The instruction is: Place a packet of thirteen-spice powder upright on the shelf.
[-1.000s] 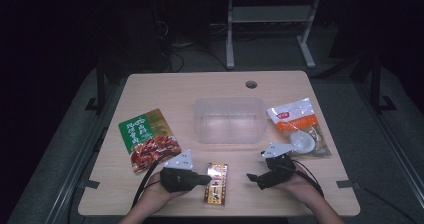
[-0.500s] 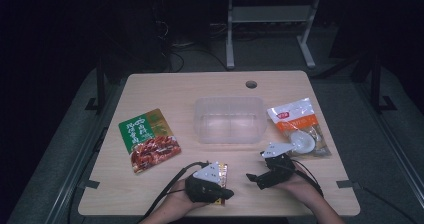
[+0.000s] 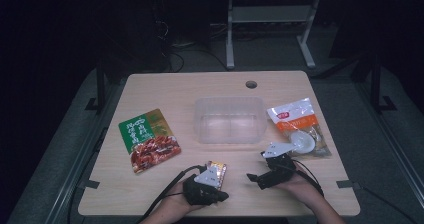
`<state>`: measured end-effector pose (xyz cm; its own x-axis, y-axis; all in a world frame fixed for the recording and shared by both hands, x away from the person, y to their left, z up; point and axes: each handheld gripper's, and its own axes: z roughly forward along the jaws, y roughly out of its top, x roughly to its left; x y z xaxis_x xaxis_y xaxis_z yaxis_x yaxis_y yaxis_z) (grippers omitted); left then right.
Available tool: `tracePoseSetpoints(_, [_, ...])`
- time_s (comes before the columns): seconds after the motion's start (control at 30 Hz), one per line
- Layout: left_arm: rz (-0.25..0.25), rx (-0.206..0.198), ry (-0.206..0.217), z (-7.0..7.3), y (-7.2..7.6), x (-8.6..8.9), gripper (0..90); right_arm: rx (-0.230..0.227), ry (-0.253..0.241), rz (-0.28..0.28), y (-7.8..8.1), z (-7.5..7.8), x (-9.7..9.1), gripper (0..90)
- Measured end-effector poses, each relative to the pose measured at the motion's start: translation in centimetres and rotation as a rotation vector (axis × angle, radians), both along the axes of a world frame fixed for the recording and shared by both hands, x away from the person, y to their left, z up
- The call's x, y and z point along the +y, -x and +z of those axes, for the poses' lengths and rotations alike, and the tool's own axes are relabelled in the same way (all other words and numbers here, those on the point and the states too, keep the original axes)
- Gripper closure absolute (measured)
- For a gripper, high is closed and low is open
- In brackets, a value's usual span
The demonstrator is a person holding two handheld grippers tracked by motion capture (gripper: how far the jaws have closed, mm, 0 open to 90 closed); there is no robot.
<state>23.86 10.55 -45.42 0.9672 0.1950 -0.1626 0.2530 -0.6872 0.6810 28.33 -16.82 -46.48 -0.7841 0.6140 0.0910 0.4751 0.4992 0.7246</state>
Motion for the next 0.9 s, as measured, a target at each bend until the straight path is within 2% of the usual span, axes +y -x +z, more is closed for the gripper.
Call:
tracePoseSetpoints(0.4, [0.081,-0.034,-0.053,0.6,-0.6,2.8,89.6,-0.001,0.002,-0.003,0.0,0.0,-0.1,5.9])
tracePoseSetpoints(0.7, [0.146,-0.081,-0.112,1.0,-2.1,5.1,89.6,0.002,0.003,-0.005,-0.1,0.0,0.0,5.9])
tracePoseSetpoints(0.9, [0.184,-0.093,-0.127,1.3,-2.7,6.3,89.6,0.002,0.004,0.000,0.0,-0.1,0.0,5.9])
